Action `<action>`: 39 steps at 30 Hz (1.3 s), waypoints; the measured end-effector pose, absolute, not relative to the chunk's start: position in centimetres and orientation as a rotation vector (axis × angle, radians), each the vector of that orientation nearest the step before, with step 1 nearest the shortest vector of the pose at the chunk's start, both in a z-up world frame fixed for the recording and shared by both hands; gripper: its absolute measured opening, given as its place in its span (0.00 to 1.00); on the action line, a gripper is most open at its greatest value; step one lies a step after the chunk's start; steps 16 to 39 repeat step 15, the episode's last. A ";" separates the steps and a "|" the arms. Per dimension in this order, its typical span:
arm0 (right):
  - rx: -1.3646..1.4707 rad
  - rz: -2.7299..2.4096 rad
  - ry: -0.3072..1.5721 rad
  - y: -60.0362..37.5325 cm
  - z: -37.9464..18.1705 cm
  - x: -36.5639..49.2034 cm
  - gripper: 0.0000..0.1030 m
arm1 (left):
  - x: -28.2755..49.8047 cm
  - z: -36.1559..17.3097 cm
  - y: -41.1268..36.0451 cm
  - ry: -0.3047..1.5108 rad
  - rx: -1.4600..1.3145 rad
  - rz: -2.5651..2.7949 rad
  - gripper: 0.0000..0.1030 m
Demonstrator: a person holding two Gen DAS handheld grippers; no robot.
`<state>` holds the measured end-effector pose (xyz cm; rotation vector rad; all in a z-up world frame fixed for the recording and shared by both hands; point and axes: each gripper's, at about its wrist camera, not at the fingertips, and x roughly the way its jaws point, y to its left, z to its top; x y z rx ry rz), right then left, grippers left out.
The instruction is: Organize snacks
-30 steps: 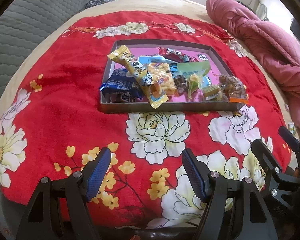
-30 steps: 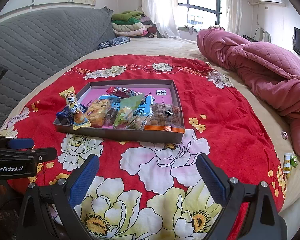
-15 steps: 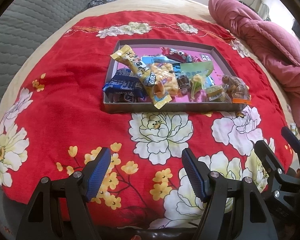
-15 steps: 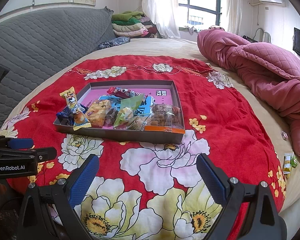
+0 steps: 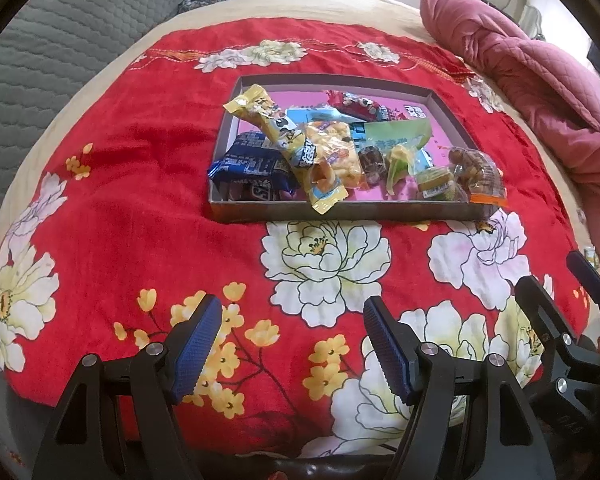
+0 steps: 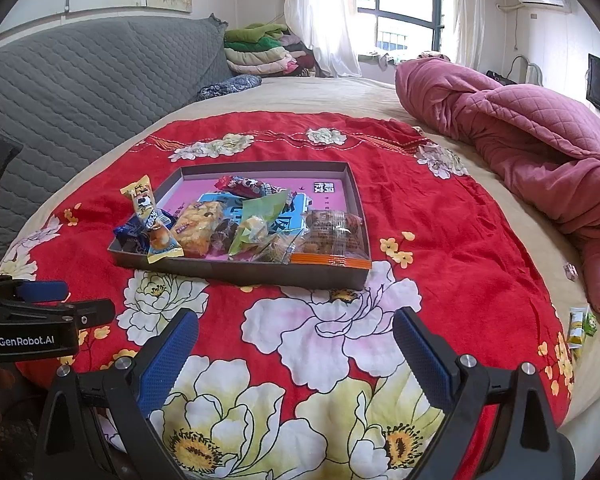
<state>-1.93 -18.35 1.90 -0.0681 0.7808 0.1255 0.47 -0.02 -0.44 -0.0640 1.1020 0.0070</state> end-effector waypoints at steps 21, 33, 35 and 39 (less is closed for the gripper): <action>0.006 0.122 0.810 -19.8 0.7 -0.2 0.95 | 2.2 -1.8 1.6 1.073 -0.097 0.023 0.73; 0.006 0.122 0.810 -19.8 0.7 -0.2 0.95 | 2.2 -1.8 1.6 1.073 -0.097 0.023 0.73; 0.006 0.122 0.810 -19.8 0.7 -0.2 0.95 | 2.2 -1.8 1.6 1.073 -0.097 0.023 0.73; 0.006 0.122 0.810 -19.8 0.7 -0.2 0.95 | 2.2 -1.8 1.6 1.073 -0.097 0.023 0.73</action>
